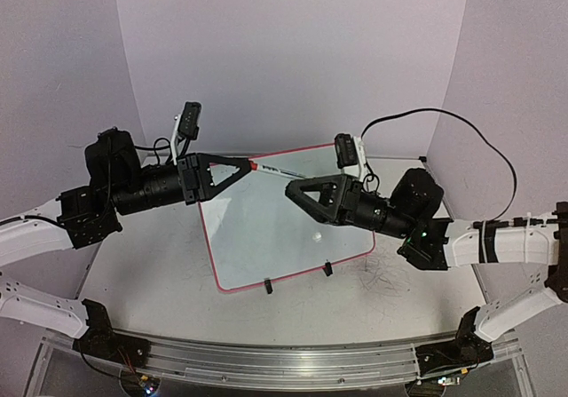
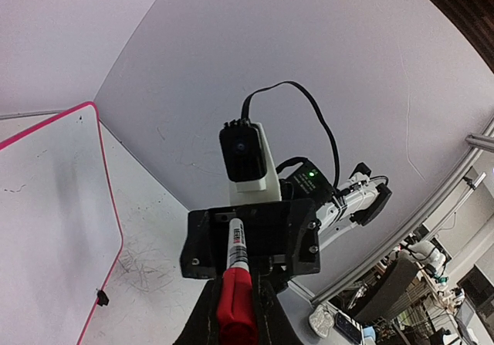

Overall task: Write a sentence on the whiteboard
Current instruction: Open the pen cap from the whiteboard marker.

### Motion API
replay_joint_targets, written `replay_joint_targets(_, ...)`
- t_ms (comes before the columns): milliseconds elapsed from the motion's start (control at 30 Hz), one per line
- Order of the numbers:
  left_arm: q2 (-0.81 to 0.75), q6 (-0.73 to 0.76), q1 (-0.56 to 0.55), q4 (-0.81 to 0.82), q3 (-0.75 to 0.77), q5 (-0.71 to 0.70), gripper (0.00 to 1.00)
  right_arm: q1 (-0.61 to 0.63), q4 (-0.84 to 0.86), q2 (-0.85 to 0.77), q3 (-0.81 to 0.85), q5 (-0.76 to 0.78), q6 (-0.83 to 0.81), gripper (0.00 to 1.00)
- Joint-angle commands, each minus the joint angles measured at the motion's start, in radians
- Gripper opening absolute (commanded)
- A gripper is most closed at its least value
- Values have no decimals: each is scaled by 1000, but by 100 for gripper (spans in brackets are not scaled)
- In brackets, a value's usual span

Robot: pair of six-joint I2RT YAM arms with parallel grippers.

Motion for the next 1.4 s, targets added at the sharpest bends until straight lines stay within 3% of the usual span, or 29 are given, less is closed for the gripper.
replay_joint_targets(0, -31, -34, -4, 100, -30, -30, 0, 19, 259, 28, 31, 52, 91, 60)
replay_joint_targets(400, -23, -66, -4, 202, -67, -34, 0, 57, 399, 135, 102, 160, 99, 34)
replay_joint_targets(800, -4, -76, -5, 220, -80, -24, 0, 59, 401, 218, 169, 147, 107, 29)
replay_joint_targets(933, -9, -77, -5, 218, -91, -27, 0, 59, 400, 211, 154, 149, 101, 18)
replay_joint_targets(1133, -2, -81, -5, 218, -97, -29, 0, 60, 370, 218, 178, 111, 94, 18)
replay_joint_targets(1300, -1, -76, -4, 218, -95, -29, 0, 59, 347, 228, 194, 79, 92, 30)
replay_joint_targets(1367, 0, -73, -5, 218, -95, -29, 0, 60, 341, 232, 200, 71, 92, 30)
